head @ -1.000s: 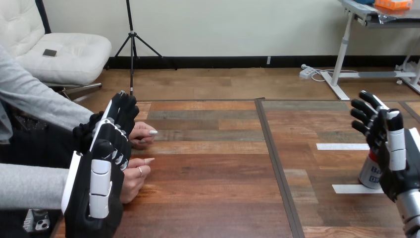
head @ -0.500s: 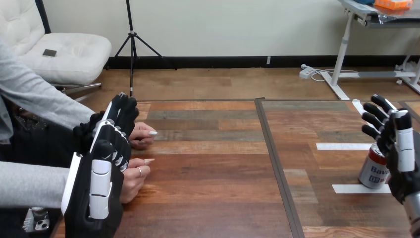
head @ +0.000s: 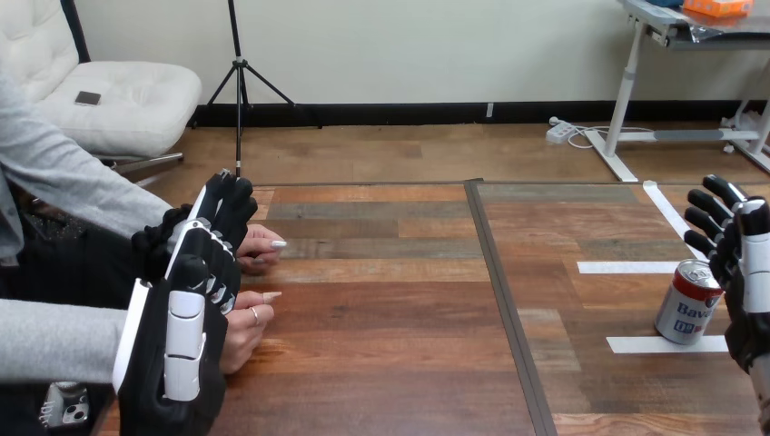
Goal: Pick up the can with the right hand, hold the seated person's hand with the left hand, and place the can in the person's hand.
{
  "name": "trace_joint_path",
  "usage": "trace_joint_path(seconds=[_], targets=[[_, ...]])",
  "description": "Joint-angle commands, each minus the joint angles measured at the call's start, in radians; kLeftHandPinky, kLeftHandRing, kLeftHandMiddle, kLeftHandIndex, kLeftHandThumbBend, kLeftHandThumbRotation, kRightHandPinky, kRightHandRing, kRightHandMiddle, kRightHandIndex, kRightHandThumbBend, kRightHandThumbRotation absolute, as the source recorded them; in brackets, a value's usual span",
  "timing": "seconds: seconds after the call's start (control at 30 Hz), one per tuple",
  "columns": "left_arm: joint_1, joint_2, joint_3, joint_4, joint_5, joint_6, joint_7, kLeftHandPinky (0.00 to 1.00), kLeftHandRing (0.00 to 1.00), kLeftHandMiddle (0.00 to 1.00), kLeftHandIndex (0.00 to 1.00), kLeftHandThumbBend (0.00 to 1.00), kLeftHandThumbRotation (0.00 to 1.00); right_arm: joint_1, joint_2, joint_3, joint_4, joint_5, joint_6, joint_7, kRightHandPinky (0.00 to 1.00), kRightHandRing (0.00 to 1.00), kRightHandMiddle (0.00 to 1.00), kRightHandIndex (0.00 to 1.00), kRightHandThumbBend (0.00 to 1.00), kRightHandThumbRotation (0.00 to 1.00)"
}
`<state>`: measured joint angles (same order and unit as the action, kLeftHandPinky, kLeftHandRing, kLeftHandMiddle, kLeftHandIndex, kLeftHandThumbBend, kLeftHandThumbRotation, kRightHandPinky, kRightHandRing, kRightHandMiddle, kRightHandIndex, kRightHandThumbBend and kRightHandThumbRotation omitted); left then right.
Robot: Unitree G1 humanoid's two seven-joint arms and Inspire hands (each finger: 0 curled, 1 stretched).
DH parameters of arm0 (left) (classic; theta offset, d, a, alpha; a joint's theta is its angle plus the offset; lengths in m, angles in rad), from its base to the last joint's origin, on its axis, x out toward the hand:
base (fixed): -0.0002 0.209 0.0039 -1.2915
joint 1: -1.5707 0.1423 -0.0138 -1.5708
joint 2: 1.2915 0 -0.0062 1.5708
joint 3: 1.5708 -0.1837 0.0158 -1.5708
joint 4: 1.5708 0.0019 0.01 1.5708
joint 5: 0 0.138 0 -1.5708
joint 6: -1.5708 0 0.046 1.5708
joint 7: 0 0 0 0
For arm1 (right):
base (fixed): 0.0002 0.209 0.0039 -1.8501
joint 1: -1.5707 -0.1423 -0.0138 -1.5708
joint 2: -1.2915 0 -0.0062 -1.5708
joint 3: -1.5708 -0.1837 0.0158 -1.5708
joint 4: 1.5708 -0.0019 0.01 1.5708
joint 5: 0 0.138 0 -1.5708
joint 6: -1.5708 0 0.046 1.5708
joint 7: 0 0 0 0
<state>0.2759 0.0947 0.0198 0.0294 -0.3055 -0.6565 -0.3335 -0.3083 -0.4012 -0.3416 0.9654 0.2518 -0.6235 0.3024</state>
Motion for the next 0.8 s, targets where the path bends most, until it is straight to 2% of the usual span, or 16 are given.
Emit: trace_joint_path(seconds=[0.0,0.77], targets=[[-0.029,-0.003,0.011,-0.045,-0.006,-0.011,-0.004,1.0,0.96,0.95,0.95,0.6,1.0,-0.1,-0.03,-0.009,-0.006,-0.007,-0.009,-0.013,0.86,0.89,0.88,0.89,0.97,1.0],[-0.043,-0.005,0.019,-0.021,0.003,-0.042,-0.008,1.0,0.93,0.93,0.94,0.58,0.99,-0.122,-0.041,-0.012,0.016,-0.005,0.014,-0.007,0.88,0.91,0.89,0.89,1.0,1.0]])
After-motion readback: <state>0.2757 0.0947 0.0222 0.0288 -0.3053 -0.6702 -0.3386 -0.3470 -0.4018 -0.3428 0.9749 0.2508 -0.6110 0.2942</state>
